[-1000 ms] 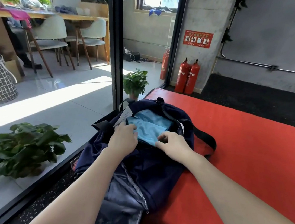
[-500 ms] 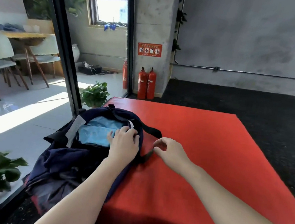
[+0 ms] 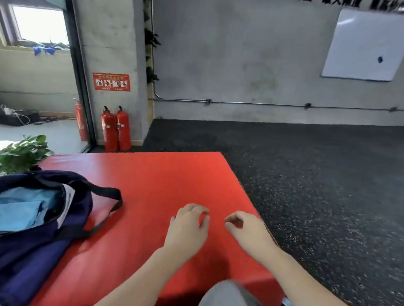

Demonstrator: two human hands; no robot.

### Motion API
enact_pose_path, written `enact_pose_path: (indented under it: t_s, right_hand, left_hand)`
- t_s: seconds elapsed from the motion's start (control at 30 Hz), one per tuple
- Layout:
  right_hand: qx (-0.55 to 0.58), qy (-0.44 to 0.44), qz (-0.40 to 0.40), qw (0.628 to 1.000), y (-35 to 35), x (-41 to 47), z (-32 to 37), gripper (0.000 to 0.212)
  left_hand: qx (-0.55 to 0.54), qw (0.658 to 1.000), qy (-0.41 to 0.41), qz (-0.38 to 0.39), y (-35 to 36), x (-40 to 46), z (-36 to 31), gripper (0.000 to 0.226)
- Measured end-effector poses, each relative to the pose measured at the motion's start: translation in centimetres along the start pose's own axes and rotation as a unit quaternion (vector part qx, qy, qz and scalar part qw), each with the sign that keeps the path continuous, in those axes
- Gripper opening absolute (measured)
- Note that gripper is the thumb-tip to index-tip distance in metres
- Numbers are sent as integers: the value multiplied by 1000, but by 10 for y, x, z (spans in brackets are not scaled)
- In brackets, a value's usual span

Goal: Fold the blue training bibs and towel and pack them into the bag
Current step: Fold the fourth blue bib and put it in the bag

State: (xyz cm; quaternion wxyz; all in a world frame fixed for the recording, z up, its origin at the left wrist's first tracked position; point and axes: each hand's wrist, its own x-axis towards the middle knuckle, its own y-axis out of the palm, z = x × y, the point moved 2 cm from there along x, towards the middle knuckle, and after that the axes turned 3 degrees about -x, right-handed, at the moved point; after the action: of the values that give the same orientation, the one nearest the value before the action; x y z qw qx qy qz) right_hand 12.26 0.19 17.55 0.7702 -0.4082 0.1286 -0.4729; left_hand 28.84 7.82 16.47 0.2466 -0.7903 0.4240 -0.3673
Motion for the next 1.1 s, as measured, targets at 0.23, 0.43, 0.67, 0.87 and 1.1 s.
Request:
enact_pose_path:
  t_s: [0.23, 0.43, 0.67, 0.87, 1.1]
  right_hand:
    - [9, 131, -59, 990, -68, -60, -103, 15]
    - [1, 189, -63, 980, -87, -96, -153, 10]
    - [7, 266, -26, 964, -75, -145, -232, 7]
    - [23, 323, 35, 946, -39, -171, -292, 15]
    - [52, 361, 74, 928, 4, -184, -338, 16]
  left_hand:
    - [-29, 990, 60, 126, 78, -19, -106, 29]
    - [11, 968, 93, 232, 129, -39, -153, 36]
    - [48, 935, 80, 342, 201, -78, -173, 39]
    - [136, 894, 93, 417, 251, -95, -156, 42]
    - [159, 866, 49, 471, 304, -101, -130, 39]
